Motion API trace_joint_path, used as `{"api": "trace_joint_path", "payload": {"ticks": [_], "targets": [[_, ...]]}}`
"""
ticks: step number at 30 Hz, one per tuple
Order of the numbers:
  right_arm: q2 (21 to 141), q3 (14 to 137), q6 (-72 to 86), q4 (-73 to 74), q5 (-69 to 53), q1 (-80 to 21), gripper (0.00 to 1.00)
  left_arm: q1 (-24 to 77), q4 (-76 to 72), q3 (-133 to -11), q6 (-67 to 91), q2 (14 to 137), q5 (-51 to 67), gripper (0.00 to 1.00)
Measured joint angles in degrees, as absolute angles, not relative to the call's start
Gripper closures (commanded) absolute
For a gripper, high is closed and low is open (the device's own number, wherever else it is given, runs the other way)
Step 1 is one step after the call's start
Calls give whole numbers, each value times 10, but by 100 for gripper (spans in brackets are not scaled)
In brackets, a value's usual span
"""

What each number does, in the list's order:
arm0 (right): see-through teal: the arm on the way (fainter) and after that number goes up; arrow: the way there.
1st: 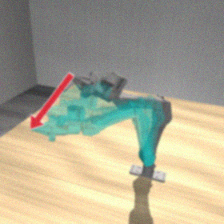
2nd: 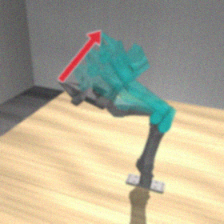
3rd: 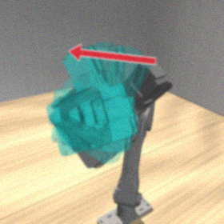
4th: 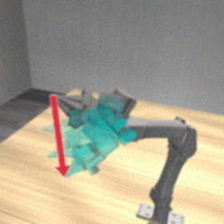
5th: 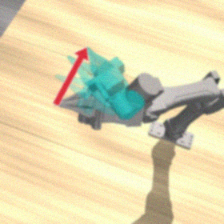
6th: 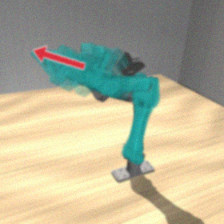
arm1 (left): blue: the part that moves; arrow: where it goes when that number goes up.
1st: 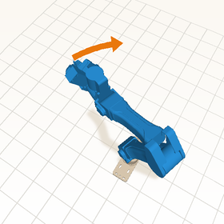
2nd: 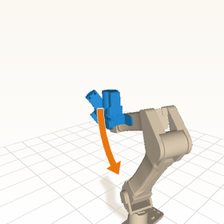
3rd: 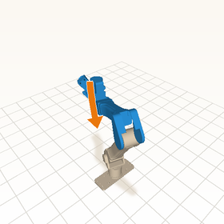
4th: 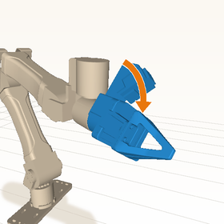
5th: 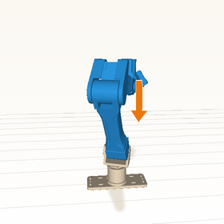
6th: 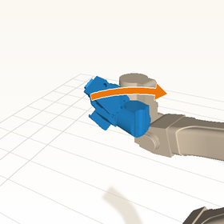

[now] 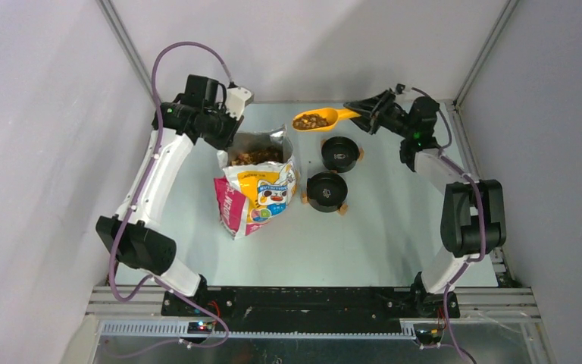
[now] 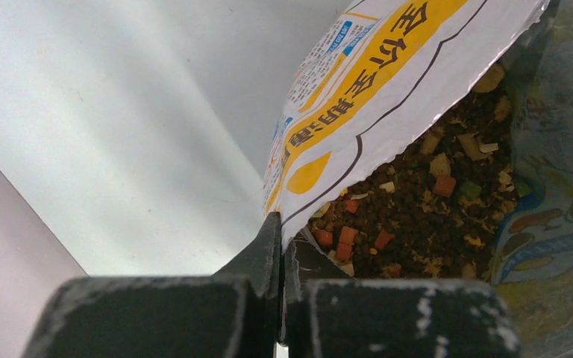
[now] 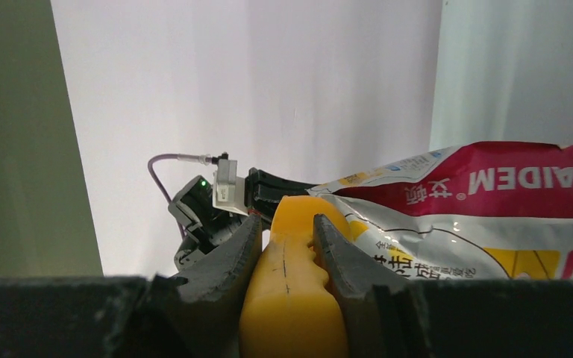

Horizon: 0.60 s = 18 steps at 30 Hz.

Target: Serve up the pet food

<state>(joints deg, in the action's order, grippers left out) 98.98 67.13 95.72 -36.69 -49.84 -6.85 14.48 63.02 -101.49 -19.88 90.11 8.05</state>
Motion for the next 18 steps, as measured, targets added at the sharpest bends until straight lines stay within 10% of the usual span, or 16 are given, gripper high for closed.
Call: {"api": "trace_joint_path", "payload": {"ticks": [18], "targets": [[877,539,870,-353,-481,77,100,142,592,-953,-181,845,94,100]]}}
